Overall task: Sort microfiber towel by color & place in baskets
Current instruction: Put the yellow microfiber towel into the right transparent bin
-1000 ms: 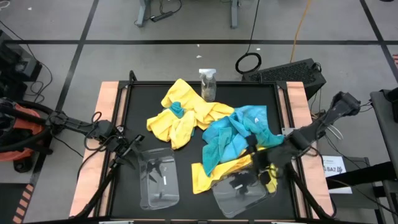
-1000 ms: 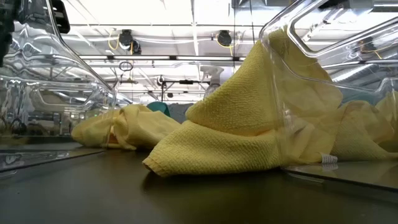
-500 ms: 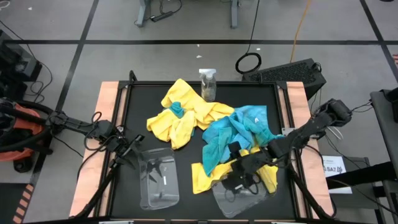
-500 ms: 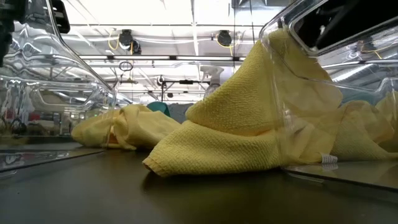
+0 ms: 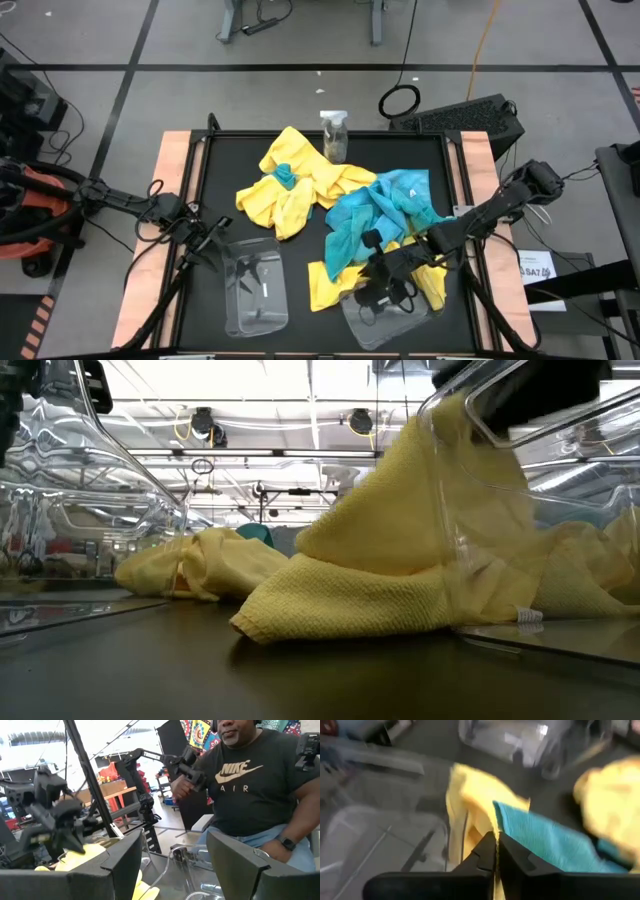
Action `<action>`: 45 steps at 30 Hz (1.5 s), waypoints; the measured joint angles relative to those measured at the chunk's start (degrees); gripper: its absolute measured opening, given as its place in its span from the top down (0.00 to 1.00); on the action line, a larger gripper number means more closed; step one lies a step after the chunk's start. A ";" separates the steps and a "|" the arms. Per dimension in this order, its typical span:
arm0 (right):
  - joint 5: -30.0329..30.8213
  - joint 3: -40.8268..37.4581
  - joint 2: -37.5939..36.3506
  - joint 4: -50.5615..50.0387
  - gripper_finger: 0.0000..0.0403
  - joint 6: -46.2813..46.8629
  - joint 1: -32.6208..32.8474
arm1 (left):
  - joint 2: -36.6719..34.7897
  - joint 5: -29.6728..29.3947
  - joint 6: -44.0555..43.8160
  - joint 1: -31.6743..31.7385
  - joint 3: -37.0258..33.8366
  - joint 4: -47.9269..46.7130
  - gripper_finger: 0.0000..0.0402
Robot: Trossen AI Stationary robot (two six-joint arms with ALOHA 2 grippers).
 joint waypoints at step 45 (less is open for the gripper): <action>-1.53 41.21 -11.52 -39.06 1.00 -2.17 13.21 | 0.02 0.00 0.00 0.02 -0.02 -0.02 0.43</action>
